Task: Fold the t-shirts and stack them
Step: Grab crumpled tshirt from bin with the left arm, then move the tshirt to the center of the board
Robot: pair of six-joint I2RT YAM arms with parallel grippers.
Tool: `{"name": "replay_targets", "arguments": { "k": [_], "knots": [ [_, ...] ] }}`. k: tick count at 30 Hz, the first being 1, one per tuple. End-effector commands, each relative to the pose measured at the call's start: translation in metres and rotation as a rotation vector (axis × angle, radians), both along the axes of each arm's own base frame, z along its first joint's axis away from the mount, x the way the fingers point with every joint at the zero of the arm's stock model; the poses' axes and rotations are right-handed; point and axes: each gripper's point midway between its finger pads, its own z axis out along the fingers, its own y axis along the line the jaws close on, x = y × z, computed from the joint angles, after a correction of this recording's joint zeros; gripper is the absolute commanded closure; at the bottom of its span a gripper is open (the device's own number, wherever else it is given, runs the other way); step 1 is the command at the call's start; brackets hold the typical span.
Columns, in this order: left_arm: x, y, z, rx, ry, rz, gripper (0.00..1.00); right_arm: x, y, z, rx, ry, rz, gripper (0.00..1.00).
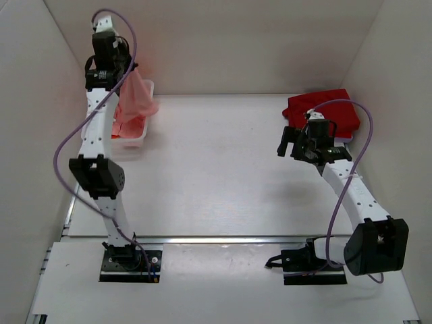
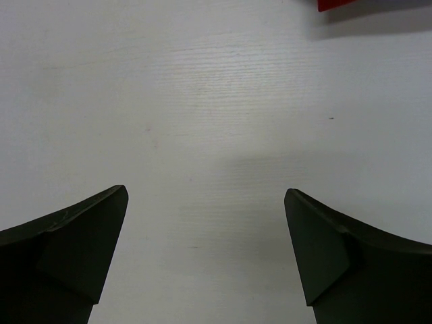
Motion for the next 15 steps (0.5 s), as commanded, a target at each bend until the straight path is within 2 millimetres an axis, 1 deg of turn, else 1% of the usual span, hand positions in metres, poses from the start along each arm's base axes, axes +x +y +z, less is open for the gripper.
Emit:
{"name": "replay_targets", "arguments": {
  "k": [1,2,3,4,5,6,8,9,10,11,12,13,14,15],
  "knots": [
    [-0.090,-0.078,0.190,-0.017,-0.421,-0.183,1.00,-0.004,0.014,0.002,0.053,-0.026,0.018,0.00],
    [-0.110,-0.096,0.206,-0.019,-0.452,-0.220,1.00,-0.005,0.016,0.001,0.061,-0.027,0.024,0.01],
    [-0.117,-0.107,0.209,-0.019,-0.458,-0.234,1.00,-0.007,0.020,-0.001,0.066,-0.019,0.030,0.01],
    [-0.131,-0.112,0.218,-0.018,-0.475,-0.249,1.00,-0.010,0.022,-0.001,0.064,-0.019,0.037,0.01],
    [-0.142,-0.121,0.224,-0.041,-0.486,-0.271,1.00,-0.012,0.020,0.000,0.060,-0.025,0.029,0.01],
    [-0.151,-0.132,0.224,-0.074,-0.482,-0.330,1.00,-0.016,0.024,0.000,0.060,-0.025,0.042,0.00],
    [-0.153,-0.137,0.215,-0.108,-0.457,-0.363,1.00,-0.020,0.022,-0.001,0.069,-0.025,0.039,0.01],
    [-0.158,-0.145,0.210,-0.113,-0.443,-0.382,1.00,-0.020,0.023,0.001,0.079,-0.037,0.042,0.00],
    [-0.156,-0.155,0.194,-0.111,-0.404,-0.406,1.00,-0.023,0.024,-0.003,0.090,-0.031,0.048,0.01],
    [-0.153,-0.165,0.171,-0.113,-0.350,-0.436,1.00,-0.022,0.022,-0.001,0.092,-0.041,0.036,0.01],
    [-0.153,-0.174,0.155,-0.121,-0.307,-0.456,1.00,-0.023,0.025,-0.003,0.100,-0.040,0.044,0.00],
    [-0.153,-0.190,0.128,-0.125,-0.241,-0.511,1.00,-0.023,0.025,-0.002,0.099,-0.043,0.051,0.01],
    [-0.154,-0.205,0.110,-0.118,-0.201,-0.533,1.00,-0.023,0.026,-0.005,0.101,-0.041,0.052,0.00],
    [-0.154,-0.227,0.070,-0.093,-0.109,-0.568,1.00,-0.023,0.027,-0.008,0.103,-0.036,0.053,0.01]
  ]
}}
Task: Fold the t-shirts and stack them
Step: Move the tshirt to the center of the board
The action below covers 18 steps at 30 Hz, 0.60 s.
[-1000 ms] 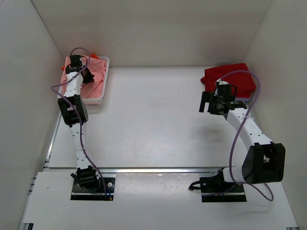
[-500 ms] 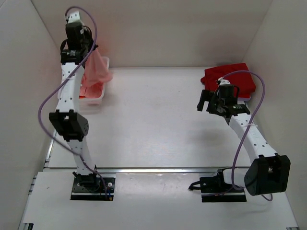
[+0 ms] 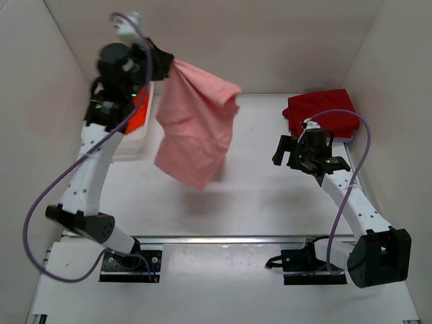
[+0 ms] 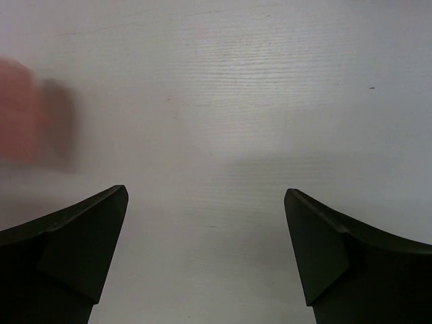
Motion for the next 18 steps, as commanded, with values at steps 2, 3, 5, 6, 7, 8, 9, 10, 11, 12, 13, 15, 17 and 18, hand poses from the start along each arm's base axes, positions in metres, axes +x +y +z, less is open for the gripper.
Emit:
{"name": "replay_targets", "arguments": {
  "k": [2,3,5,6,7,8,9,10,11,12,13,15,17,18],
  "knots": [
    [0.034,-0.089,-0.210,0.186,0.469,-0.192,0.98,0.006,0.010,0.005,0.037,-0.044,0.022,0.01],
    [0.041,-0.094,-0.253,0.200,0.556,-0.207,0.79,0.005,0.015,0.002,0.043,-0.032,0.036,0.01],
    [0.034,-0.107,-0.303,0.142,0.689,-0.332,0.79,0.004,0.024,-0.001,0.038,-0.033,0.063,0.01],
    [0.034,-0.103,-0.322,0.120,0.721,-0.342,0.77,0.005,0.025,0.000,0.034,-0.038,0.066,0.01],
    [0.026,-0.102,-0.345,0.071,0.762,-0.364,0.65,0.004,0.027,-0.004,0.024,-0.031,0.076,0.01],
    [0.014,-0.096,-0.356,0.040,0.785,-0.352,0.62,0.001,0.028,-0.009,0.023,-0.019,0.079,0.00],
    [0.010,-0.093,-0.341,0.024,0.729,-0.347,0.59,0.002,0.028,-0.010,0.027,-0.019,0.070,0.00],
    [-0.001,-0.089,-0.359,0.049,0.757,-0.320,0.55,-0.002,0.029,-0.017,0.040,0.001,0.082,0.01],
    [-0.018,-0.087,-0.366,0.082,0.769,-0.326,0.52,-0.004,0.030,-0.025,0.060,0.018,0.084,0.01],
    [-0.031,-0.087,-0.365,0.100,0.764,-0.345,0.51,-0.004,0.033,-0.027,0.069,0.018,0.102,0.01],
    [-0.050,-0.087,-0.383,0.121,0.808,-0.363,0.49,-0.004,0.032,-0.029,0.076,0.021,0.097,0.01],
    [-0.082,-0.084,-0.391,0.144,0.809,-0.384,0.47,-0.003,0.036,-0.035,0.082,0.029,0.109,0.01],
    [-0.121,-0.080,-0.424,0.181,0.880,-0.399,0.44,-0.005,0.036,-0.046,0.081,0.062,0.104,0.01],
    [-0.135,-0.077,-0.434,0.189,0.895,-0.403,0.44,-0.003,0.038,-0.046,0.074,0.065,0.114,0.01]
  ]
}}
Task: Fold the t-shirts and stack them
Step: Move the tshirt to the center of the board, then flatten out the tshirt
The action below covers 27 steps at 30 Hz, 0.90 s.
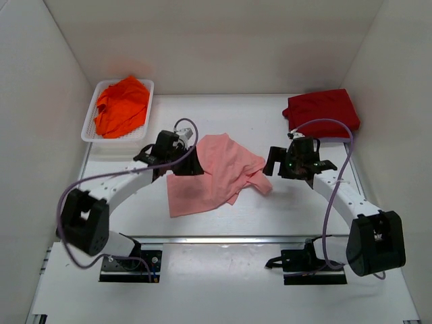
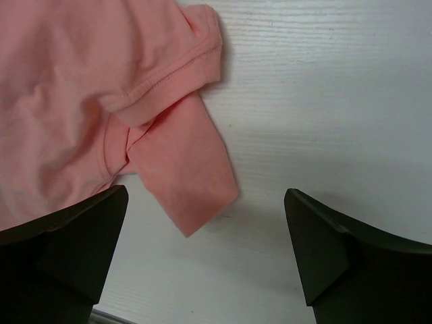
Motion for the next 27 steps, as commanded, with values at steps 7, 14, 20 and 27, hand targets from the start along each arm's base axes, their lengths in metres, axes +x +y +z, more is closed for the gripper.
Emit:
{"name": "replay_targets", "arguments": {
  "k": [7,14,20,27],
  "knots": [
    [-0.086,-0.013,-0.043,0.051,0.061,-0.153,0.38,0.009,0.024,-0.025,-0.006,0.021,0.050,0.04],
    [-0.106,-0.016,-0.082,0.149,0.130,-0.183,0.28,-0.007,0.040,-0.062,-0.079,0.142,0.110,0.27],
    [-0.116,-0.037,-0.115,0.187,0.200,-0.231,0.46,-0.021,0.052,-0.080,-0.060,0.258,0.158,1.00],
    [-0.070,-0.036,-0.082,0.223,0.116,-0.184,1.00,0.007,0.023,-0.011,-0.170,0.109,0.107,1.00]
  ]
}}
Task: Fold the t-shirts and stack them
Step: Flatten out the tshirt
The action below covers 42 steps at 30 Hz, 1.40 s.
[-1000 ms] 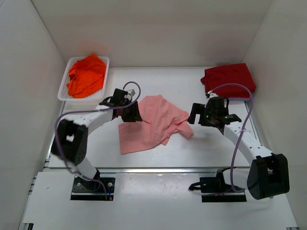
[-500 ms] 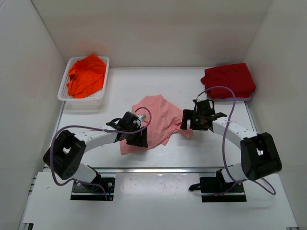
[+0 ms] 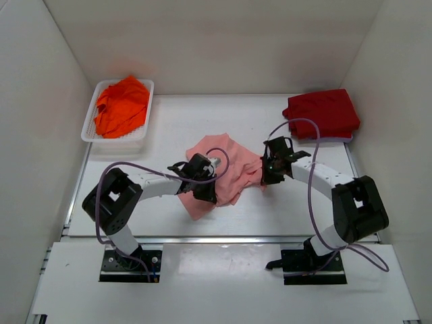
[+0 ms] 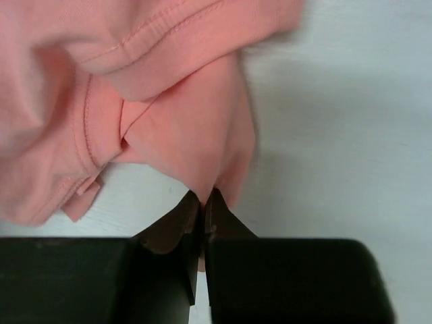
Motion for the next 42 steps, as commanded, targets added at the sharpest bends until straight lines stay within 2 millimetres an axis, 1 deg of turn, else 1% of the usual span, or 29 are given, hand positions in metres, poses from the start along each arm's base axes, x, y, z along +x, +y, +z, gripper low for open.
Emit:
{"name": "replay_targets", "arguments": {
  "k": [1,2,3,4,5,6,7,8,10,11,12,13,15,16,17,19,21,22,24,26,29,31,32,34,36,38,39,40,42],
  "knots": [
    [0.038,0.031,0.031,0.127,-0.123,0.061,1.00,0.030,-0.023,0.081,-0.043,-0.204,-0.043,0.99],
    [0.051,0.043,0.055,0.110,-0.156,0.102,1.00,0.038,-0.037,0.112,-0.043,-0.282,-0.072,1.00],
    [0.071,0.052,0.081,0.092,-0.190,0.153,1.00,0.043,-0.048,0.129,-0.046,-0.329,-0.090,1.00],
    [0.084,0.055,0.120,0.055,-0.259,0.174,1.00,0.045,-0.053,0.160,-0.029,-0.410,-0.100,1.00],
    [0.102,0.067,0.163,0.013,-0.345,0.231,1.00,0.050,-0.074,0.195,-0.016,-0.510,-0.168,1.00],
    [0.108,0.085,0.189,0.003,-0.389,0.283,1.00,0.051,-0.091,0.212,-0.017,-0.555,-0.216,1.00],
    [0.119,0.101,0.219,-0.014,-0.441,0.339,1.00,0.049,-0.111,0.243,-0.011,-0.647,-0.275,1.00],
    [0.120,0.110,0.251,-0.044,-0.502,0.371,1.00,0.043,-0.116,0.270,0.014,-0.730,-0.285,1.00],
    [0.126,0.140,0.292,-0.077,-0.573,0.453,1.00,0.035,-0.144,0.298,0.012,-0.804,-0.368,1.00],
    [0.123,0.147,0.310,-0.096,-0.607,0.461,1.00,0.030,-0.145,0.314,0.019,-0.849,-0.363,1.00],
    [0.122,0.156,0.318,-0.103,-0.618,0.486,1.00,0.027,-0.154,0.319,0.010,-0.860,-0.388,1.00],
    [0.117,0.162,0.331,-0.106,-0.650,0.494,1.00,0.019,-0.161,0.333,-0.014,-0.906,-0.417,1.00],
    [0.109,0.170,0.344,-0.105,-0.687,0.519,1.00,0.010,-0.168,0.340,-0.048,-0.937,-0.451,1.00],
    [0.107,0.176,0.345,-0.098,-0.689,0.540,1.00,0.007,-0.171,0.344,-0.058,-0.958,-0.456,1.00],
    [0.103,0.177,0.355,-0.119,-0.706,0.545,1.00,0.000,-0.180,0.353,-0.088,-0.987,-0.493,1.00],
    [0.096,0.180,0.362,-0.131,-0.717,0.540,1.00,-0.008,-0.185,0.359,-0.102,-1.003,-0.510,1.00],
    [0.089,0.178,0.371,-0.148,-0.725,0.532,1.00,-0.019,-0.193,0.372,-0.127,-1.041,-0.539,1.00],
    [0.085,0.178,0.375,-0.154,-0.735,0.527,1.00,-0.025,-0.193,0.382,-0.121,-1.066,-0.546,1.00],
    [0.079,0.181,0.385,-0.167,-0.754,0.533,1.00,-0.031,-0.196,0.389,-0.153,-1.085,-0.551,1.00],
    [0.071,0.181,0.390,-0.167,-0.758,0.522,1.00,-0.033,-0.193,0.398,-0.162,-1.095,-0.535,1.00],
    [0.063,0.192,0.401,-0.129,-0.806,0.538,1.00,-0.041,-0.199,0.410,-0.200,-1.119,-0.562,1.00],
    [0.058,0.202,0.410,-0.100,-0.846,0.571,1.00,-0.052,-0.209,0.418,-0.255,-1.141,-0.606,1.00],
    [0.057,0.203,0.412,-0.094,-0.857,0.573,1.00,-0.052,-0.211,0.418,-0.267,-1.142,-0.610,1.00],
    [0.053,0.204,0.415,-0.088,-0.873,0.561,1.00,-0.063,-0.217,0.428,-0.296,-1.168,-0.646,1.00],
    [0.047,0.207,0.426,-0.100,-0.899,0.581,1.00,-0.070,-0.215,0.428,-0.301,-1.168,-0.641,1.00],
    [0.039,0.206,0.431,-0.117,-0.912,0.583,1.00,-0.077,-0.213,0.435,-0.287,-1.198,-0.645,1.00],
    [0.035,0.205,0.434,-0.131,-0.917,0.581,1.00,-0.088,-0.212,0.440,-0.272,-1.222,-0.654,1.00],
    [0.024,0.205,0.440,-0.145,-0.932,0.576,1.00,-0.094,-0.208,0.443,-0.255,-1.243,-0.644,1.00],
    [0.015,0.207,0.450,-0.166,-0.950,0.596,1.00,-0.103,-0.206,0.447,-0.247,-1.262,-0.638,1.00]
  ]
}}
